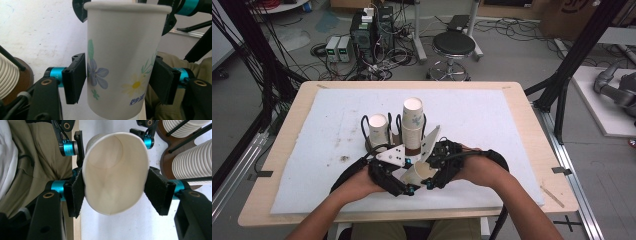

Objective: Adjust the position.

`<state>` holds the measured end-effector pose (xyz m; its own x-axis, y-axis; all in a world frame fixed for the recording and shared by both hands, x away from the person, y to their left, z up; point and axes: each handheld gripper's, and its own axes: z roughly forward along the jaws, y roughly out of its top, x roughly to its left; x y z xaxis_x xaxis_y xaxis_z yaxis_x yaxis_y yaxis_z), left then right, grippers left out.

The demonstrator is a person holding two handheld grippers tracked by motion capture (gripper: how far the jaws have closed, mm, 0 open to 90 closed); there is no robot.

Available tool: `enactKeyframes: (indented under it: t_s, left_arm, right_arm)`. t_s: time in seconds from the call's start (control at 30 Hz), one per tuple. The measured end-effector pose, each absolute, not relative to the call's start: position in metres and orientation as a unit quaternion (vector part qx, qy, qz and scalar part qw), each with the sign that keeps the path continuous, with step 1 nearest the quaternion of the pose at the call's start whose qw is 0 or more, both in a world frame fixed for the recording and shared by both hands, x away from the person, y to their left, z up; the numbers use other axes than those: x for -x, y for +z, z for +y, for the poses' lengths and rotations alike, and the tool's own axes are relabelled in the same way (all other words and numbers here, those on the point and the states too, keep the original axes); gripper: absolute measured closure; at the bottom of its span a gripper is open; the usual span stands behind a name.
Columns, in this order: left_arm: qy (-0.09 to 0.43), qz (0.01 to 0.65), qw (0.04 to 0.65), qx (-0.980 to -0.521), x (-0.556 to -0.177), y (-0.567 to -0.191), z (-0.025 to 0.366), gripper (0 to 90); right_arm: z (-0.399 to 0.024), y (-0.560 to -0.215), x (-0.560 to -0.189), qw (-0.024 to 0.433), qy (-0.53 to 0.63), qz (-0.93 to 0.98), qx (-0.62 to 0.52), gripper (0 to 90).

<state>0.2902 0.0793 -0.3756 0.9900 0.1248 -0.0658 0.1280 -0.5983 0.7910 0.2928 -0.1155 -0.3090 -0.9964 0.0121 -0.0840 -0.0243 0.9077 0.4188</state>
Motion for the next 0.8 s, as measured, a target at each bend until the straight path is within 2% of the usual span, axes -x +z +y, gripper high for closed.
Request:
enactKeyframes:
  t_s: [0.47,0.67,0.8]
  left_arm:
    - [-0.014,0.071,0.448,-0.891,-0.29,-0.382,0.08,37.1]
    - [-0.02,0.091,0.473,-0.876,-0.291,-0.387,0.086,35.6]
    - [-0.016,0.099,0.491,-0.866,-0.291,-0.392,0.094,35.1]
  right_arm:
    - [-0.113,-0.313,-0.296,0.026,0.215,0.976,0.0,37.1]
    - [-0.122,-0.314,-0.303,0.016,0.285,0.958,-0.028,24.8]
    - [-0.134,-0.311,-0.304,0.016,0.335,0.94,-0.062,22.3]
